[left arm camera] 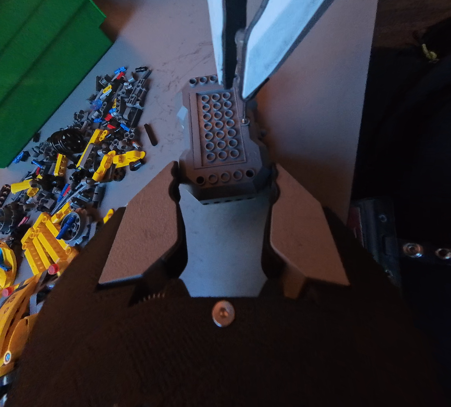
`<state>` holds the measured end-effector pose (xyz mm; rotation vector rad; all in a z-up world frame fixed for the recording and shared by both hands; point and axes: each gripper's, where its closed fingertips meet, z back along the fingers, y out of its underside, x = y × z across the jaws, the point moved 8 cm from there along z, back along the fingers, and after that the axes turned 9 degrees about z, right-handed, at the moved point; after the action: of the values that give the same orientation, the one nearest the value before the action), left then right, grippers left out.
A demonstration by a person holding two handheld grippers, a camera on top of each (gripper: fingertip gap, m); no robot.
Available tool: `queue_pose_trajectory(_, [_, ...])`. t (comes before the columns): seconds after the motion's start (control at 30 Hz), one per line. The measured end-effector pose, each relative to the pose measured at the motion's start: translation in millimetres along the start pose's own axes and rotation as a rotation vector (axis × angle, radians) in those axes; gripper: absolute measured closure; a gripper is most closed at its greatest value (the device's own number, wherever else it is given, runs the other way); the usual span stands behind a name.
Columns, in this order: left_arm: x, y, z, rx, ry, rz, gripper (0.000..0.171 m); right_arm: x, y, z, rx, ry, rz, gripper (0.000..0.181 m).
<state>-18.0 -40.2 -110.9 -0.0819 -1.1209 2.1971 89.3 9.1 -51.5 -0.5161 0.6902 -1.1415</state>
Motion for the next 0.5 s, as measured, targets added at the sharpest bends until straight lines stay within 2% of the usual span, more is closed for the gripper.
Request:
queue_pose_trajectory(0.17, [1.5, 1.1, 0.2, -0.019, 0.025, -0.022, 0.101, -6.6, -4.4, -1.8, 0.030, -0.116, 0.144, 0.173])
queue_pose_trajectory(0.5, [9.2, 2.7, -0.6, -0.046, 0.128, -0.102, 0.100, -12.4, -4.3, -3.6, -0.043, -0.315, 0.469, 0.172])
